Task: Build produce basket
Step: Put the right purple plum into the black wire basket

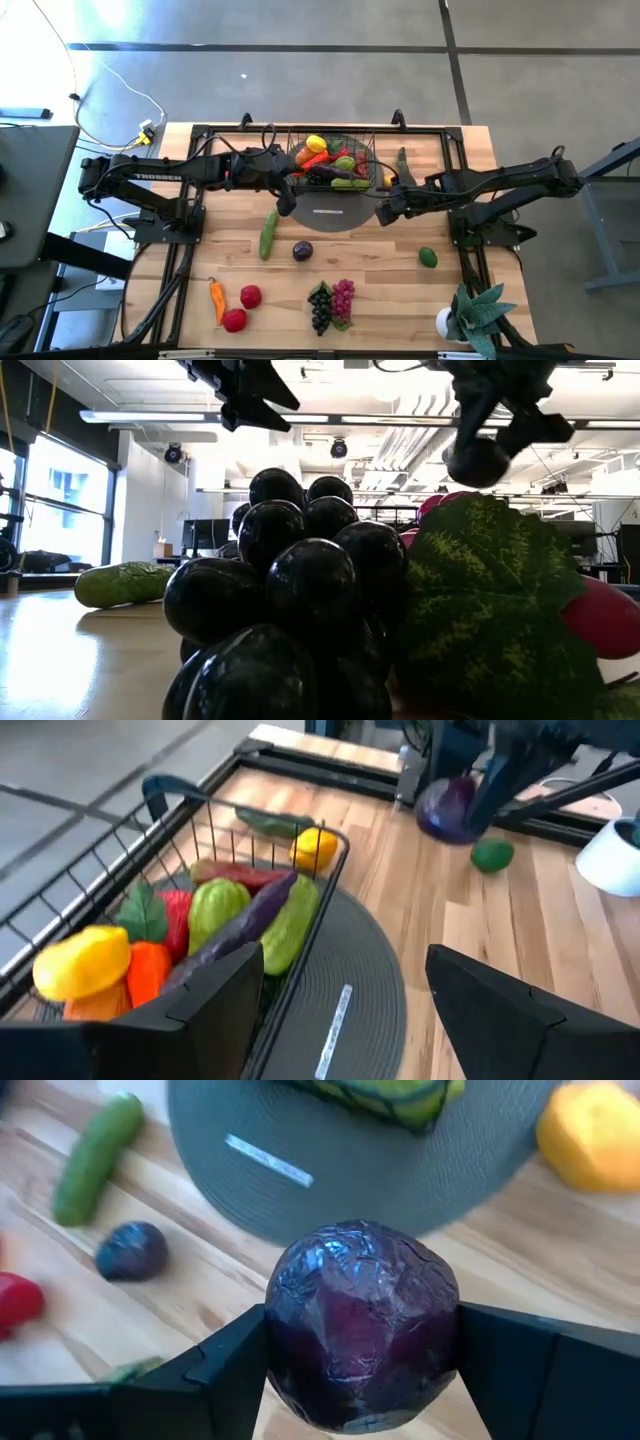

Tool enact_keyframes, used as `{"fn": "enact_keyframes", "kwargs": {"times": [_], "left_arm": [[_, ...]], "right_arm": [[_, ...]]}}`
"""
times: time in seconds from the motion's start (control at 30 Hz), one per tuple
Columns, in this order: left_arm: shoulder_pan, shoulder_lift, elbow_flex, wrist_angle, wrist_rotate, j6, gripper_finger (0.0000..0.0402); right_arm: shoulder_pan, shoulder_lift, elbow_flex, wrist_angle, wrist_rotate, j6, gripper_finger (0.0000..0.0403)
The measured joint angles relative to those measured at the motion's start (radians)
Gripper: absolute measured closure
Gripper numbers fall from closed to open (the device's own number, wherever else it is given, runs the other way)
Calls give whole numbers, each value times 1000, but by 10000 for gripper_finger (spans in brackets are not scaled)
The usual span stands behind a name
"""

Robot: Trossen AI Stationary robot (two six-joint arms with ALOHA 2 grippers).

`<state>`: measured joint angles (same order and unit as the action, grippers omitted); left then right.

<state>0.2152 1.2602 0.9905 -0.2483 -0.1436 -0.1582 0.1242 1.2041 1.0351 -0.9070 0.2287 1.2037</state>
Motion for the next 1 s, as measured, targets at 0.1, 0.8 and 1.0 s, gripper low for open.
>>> {"fn": "enact_keyframes", "kwargs": {"times": [0.1,0.8,1.0], "left_arm": [[4,0,0,-31,1,-25,121],[40,0,0,-239,39,-165,80],[39,0,0,-275,78,-304,80]], "right_arm": [[0,0,18,0,18,0,153],[-234,1,31,477,33,-459,153],[-312,1,31,528,60,-671,153]]}}
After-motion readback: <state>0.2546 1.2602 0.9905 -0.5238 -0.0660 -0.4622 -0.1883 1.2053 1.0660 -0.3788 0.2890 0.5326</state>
